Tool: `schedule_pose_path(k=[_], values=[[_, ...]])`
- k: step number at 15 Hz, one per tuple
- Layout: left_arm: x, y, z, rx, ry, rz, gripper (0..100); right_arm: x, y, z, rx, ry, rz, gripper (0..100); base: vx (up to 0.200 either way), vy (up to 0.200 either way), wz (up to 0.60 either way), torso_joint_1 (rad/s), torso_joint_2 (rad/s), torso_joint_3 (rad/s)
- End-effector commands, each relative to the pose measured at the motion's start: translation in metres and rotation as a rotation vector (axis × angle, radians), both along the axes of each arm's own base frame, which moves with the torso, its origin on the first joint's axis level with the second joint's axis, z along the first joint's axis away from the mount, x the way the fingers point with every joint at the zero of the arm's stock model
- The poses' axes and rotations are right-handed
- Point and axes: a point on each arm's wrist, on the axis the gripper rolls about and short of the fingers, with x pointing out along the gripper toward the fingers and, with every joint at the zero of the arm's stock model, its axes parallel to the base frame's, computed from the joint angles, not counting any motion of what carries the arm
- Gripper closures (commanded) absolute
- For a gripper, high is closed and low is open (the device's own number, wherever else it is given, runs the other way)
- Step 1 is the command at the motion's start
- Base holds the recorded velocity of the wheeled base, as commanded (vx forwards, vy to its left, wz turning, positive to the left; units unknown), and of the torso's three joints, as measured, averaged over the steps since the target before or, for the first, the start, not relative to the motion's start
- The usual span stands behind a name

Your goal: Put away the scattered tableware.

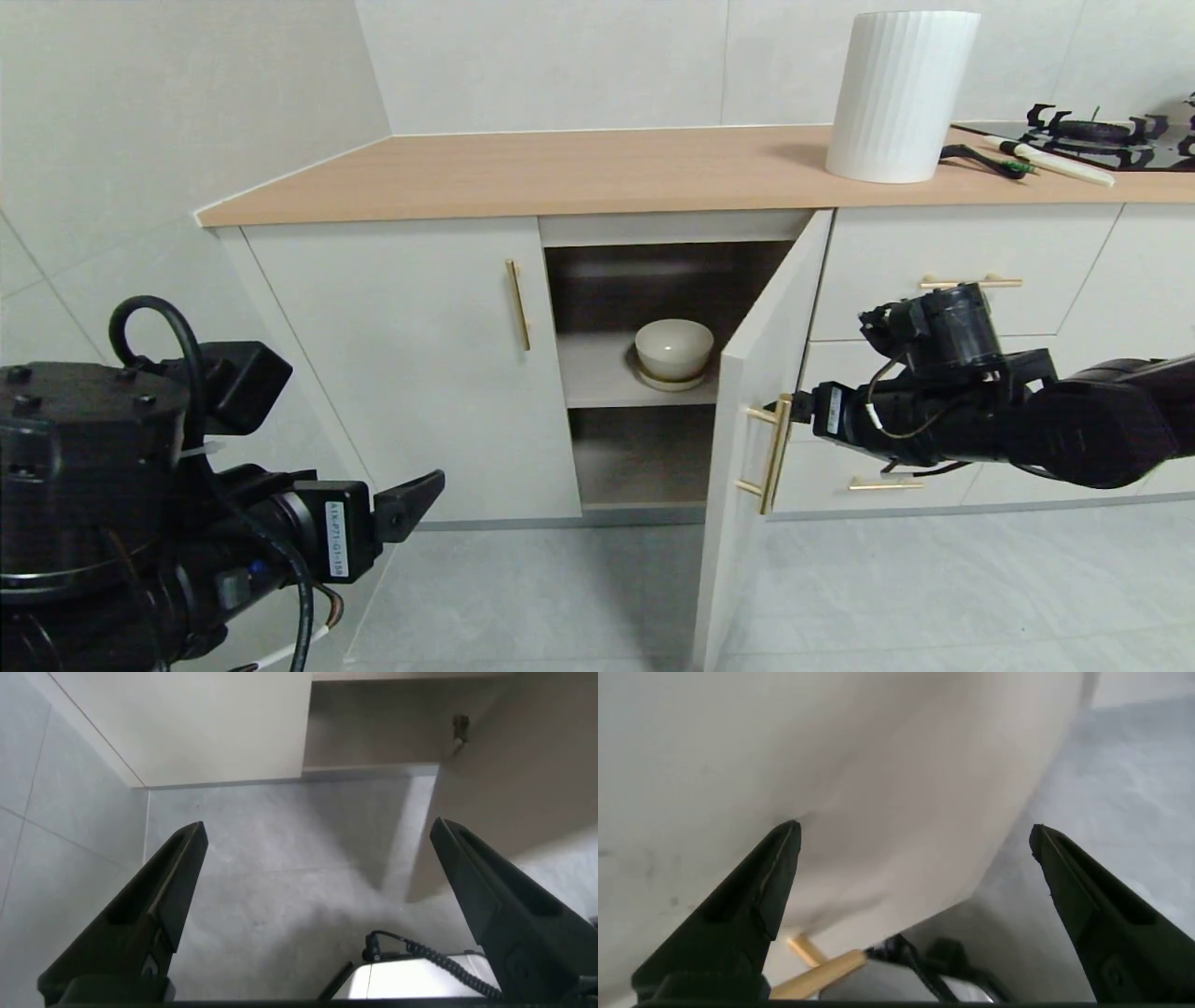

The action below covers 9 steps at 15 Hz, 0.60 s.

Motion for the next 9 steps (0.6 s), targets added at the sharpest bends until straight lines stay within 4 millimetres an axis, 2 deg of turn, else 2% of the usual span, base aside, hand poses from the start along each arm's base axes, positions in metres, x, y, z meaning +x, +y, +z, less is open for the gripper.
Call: schedule_pose_path(k=[1, 2, 3, 8, 9], values=[[0.001, -0.001, 0.000, 0.001, 0.001, 0.001, 0, 0.015, 0.013, -0.018, -0.012, 0.033, 0.010, 0, 0.000, 0.000, 0.00, 0.000, 0.00, 0.000], [0.001, -0.001, 0.000, 0.001, 0.001, 0.001, 0, 0.017, 0.013, -0.021, -0.013, 0.039, 0.009, 0, 0.000, 0.000, 0.00, 0.000, 0.00, 0.000], [0.001, -0.001, -0.001, 0.003, 0.004, 0.001, 0, 0.025, 0.016, -0.032, -0.012, 0.035, 0.008, 0, 0.000, 0.000, 0.00, 0.000, 0.00, 0.000], [0.002, -0.001, -0.003, 0.008, 0.013, 0.002, 0, 0.029, 0.018, -0.033, 0.017, -0.005, 0.001, 0, 0.000, 0.000, 0.00, 0.000, 0.00, 0.000], [0.002, -0.001, -0.003, 0.008, 0.013, 0.002, 0, 0.029, 0.019, -0.033, 0.018, -0.007, 0.001, 0, 0.200, 0.000, 0.00, 0.012, 0.01, 0.002]])
